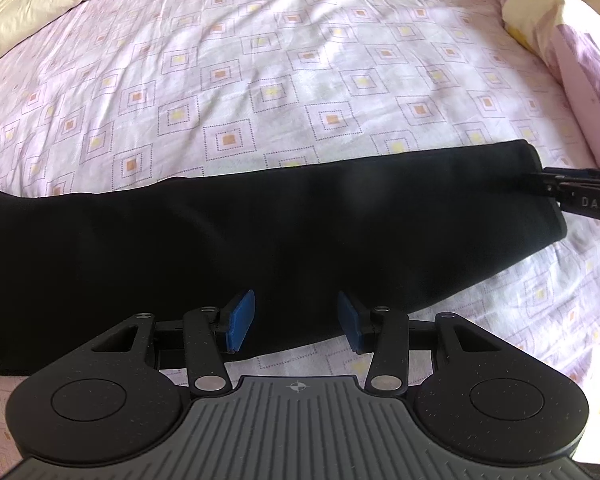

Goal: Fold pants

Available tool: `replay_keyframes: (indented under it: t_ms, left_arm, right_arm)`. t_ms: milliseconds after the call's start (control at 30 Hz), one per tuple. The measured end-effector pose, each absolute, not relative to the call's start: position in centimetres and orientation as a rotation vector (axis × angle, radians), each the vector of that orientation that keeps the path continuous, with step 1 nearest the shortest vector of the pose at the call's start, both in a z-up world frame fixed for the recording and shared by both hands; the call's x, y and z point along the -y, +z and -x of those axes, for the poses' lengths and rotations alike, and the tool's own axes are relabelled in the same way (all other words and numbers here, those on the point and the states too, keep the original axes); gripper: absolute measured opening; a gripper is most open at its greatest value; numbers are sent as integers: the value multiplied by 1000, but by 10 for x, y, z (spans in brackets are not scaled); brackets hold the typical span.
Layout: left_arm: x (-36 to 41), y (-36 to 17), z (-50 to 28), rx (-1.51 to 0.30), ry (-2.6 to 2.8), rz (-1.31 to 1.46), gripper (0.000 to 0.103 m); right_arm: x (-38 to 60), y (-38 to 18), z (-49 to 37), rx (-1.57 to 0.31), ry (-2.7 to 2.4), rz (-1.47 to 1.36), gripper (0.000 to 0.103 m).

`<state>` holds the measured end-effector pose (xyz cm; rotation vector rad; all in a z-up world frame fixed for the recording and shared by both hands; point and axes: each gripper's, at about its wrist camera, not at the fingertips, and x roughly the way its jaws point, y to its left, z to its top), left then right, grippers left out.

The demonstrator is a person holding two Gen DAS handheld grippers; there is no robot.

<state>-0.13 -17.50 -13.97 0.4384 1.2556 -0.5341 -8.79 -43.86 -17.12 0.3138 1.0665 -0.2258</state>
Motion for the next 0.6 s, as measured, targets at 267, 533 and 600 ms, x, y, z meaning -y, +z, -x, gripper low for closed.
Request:
replay_keyframes:
  t_ms: [267, 533, 600]
  left_arm:
    - [186, -141, -2, -1246, -535, -444, 44]
    - [210, -158, -8, -1263, -550, -479, 44]
    - [213, -165, -11, -1279, -545, -482, 44]
  right_arm:
    - [446, -164, 83, -1047, -238, -260, 12]
    - [476, -171, 88, -1031, -249, -487, 41]
    - [485, -172, 96, -1035, -226, -558, 41]
